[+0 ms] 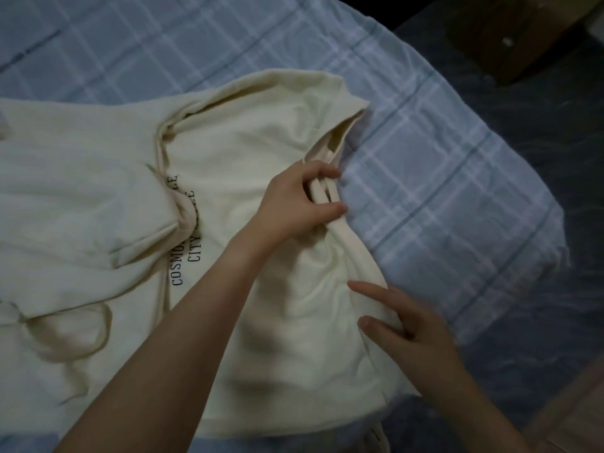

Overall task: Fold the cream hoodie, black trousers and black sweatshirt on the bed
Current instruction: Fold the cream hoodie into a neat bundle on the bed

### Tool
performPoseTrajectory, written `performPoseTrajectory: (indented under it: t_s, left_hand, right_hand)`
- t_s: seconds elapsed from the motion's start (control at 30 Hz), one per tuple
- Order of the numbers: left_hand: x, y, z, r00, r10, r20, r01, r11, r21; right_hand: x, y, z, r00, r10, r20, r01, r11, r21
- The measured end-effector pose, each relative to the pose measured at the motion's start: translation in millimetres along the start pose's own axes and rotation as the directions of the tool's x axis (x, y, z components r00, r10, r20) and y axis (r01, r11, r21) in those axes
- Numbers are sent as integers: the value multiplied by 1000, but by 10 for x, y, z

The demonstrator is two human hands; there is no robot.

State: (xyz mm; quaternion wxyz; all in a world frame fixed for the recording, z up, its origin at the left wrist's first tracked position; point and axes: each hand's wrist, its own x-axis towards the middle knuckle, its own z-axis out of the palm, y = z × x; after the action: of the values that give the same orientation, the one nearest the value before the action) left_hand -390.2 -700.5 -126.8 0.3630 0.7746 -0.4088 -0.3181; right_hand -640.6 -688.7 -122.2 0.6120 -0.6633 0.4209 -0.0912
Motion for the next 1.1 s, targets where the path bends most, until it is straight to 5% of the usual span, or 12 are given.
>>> performPoseTrajectory:
  t_s: [0.23,0.7,0.97,1.1]
  left_hand:
    - [-249,-129,-524,996,-6,88,43,905,-424]
    - [-1144,-757,-3192,997,33,64,0,886,-464]
    - [-1353,-1867,-3488,946,-296,131,315,745,-588]
    - [-1330,-2104,-3456,973,-226,50,218,823,-524]
  right_hand:
    - [-121,-383,462,982,34,186,-81,965,250]
    - [-242,-1598,2810,873,-301,384,172,926,336]
    - [45,-1304,3957,913,-121,390,71,987,142]
    - [81,-1216,4109,932,-112,345,78,991,110]
